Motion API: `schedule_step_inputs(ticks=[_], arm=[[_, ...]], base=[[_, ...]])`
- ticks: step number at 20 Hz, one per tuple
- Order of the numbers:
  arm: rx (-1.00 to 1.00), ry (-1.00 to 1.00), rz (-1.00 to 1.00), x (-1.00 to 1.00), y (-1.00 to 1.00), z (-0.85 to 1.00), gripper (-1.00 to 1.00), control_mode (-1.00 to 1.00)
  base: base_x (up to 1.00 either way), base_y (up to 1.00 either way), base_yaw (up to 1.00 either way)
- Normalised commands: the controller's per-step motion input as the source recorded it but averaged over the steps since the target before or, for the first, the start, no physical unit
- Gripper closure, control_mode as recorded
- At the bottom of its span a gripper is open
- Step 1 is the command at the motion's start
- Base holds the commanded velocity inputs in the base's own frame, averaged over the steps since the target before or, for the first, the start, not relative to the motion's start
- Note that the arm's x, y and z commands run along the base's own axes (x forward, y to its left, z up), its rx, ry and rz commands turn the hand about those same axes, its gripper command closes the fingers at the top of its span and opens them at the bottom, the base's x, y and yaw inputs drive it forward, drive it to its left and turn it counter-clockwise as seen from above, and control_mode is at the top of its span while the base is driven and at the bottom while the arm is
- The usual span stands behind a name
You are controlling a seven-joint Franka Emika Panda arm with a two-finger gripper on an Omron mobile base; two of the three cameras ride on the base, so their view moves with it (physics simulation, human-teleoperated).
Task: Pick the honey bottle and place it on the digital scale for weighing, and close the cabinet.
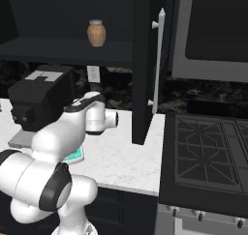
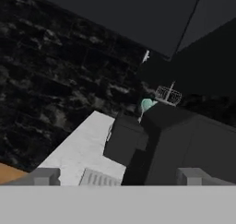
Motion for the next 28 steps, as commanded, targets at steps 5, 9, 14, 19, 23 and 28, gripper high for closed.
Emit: schedule_step_inputs(ticks=[5, 9, 14, 19, 23, 28], arm=[[0.01, -0.28, -0.04, -0.69, 0.00, 0.34, -1.00, -1.00], [0.00, -0.45, -0.26, -0.62, 0.14, 0.29, -1.00, -1.00], [0.00, -0.43, -0.47, -0.55, 0.18, 0.30, -1.00, -1.00], [0.01, -0.52, -0.44, -0.53, -0.03, 0.35, -1.00, -1.00], [0.00, -0.58, -0.31, -0.84, 0.00, 0.79, -1.00, -1.00], [-0.12, -0.41, -0.24, -1.00, -0.01, 0.66, -1.00, -1.00]], base=[[0.00, 0.00, 0.00], [0.00, 0.00, 0.00], [0.00, 0.00, 0.00], [0.00, 0.00, 0.00], [0.00, 0.00, 0.00], [0.00, 0.00, 0.00]])
